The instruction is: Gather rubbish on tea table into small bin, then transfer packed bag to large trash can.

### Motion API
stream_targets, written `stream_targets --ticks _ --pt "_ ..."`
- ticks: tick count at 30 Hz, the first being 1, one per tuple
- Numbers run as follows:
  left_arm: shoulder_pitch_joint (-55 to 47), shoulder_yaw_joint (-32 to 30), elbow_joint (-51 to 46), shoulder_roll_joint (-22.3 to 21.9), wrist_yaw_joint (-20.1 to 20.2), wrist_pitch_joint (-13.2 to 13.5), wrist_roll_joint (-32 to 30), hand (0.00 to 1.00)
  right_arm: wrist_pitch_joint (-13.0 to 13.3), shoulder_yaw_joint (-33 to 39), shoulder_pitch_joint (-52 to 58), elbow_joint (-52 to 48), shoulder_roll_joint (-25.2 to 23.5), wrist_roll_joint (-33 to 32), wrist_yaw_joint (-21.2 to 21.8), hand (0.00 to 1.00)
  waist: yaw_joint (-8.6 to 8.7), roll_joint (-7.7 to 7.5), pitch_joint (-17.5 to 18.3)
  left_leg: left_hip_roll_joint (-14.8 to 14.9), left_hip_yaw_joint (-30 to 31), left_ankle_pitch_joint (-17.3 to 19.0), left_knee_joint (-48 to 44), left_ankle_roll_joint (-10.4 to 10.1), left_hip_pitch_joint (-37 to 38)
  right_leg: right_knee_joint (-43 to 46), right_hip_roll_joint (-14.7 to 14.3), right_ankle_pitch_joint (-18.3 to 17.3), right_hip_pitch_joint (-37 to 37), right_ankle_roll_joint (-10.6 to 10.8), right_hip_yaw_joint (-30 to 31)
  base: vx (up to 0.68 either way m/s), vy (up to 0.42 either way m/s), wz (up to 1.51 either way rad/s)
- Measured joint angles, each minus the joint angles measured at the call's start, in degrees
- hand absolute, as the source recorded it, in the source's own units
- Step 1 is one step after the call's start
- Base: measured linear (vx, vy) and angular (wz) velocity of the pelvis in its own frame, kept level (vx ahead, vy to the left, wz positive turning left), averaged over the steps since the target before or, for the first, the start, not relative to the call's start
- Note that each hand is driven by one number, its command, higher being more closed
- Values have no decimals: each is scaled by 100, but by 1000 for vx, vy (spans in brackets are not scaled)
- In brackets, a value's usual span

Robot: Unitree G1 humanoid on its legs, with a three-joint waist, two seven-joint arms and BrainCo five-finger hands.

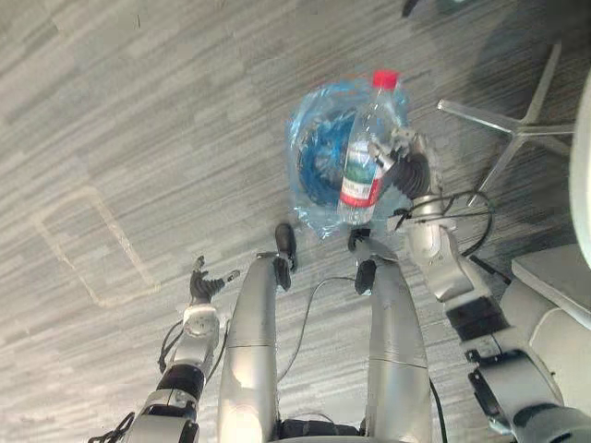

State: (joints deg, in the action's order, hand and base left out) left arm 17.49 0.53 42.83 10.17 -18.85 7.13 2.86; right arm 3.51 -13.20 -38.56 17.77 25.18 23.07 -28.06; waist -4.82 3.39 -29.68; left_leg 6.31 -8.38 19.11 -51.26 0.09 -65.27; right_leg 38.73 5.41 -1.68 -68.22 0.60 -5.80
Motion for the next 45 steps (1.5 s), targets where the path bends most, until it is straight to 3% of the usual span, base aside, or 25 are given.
stream_targets --ticks 7,8,19,26,32,45 --pt "117 52 -76 -58 -10 82 184 0 -160 154 -359 599 27 181 -186 100 -34 0 0 -149 88 -132 171 2 -156 -13 150 -36 -145 28 -86 -17 31 16" --pt "137 53 -121 -66 -15 112 185 0 -194 205 -379 607 47 180 -204 0 -34 0 0 -177 113 -169 207 2 -219 -21 174 -37 -203 31 -105 -16 22 16" --pt "227 54 -339 -112 -118 148 203 0 -254 314 -445 786 -44 207 -342 0 -40 0 6 -178 123 -213 223 -17 -267 -14 180 -25 -256 13 -121 -10 7 2" --pt "268 57 -468 -435 -83 200 223 0 -217 344 122 370 -197 395 -320 0 42 -53 65 -144 150 -221 221 -18 -135 -114 160 21 -55 -44 -186 -40 11 -2" --pt "288 128 -501 -457 -61 201 176 0 -169 275 576 305 -315 631 -123 0 122 -138 113 -105 131 -220 208 -18 -52 -134 130 44 34 -74 -185 -42 4 -3" --pt "465 190 -390 -464 -58 205 172 0 -72 -318 497 713 -266 1321 292 0 120 -138 114 21 120 -230 221 -38 -40 -324 -4 168 99 -133 -193 -46 -2 -5"
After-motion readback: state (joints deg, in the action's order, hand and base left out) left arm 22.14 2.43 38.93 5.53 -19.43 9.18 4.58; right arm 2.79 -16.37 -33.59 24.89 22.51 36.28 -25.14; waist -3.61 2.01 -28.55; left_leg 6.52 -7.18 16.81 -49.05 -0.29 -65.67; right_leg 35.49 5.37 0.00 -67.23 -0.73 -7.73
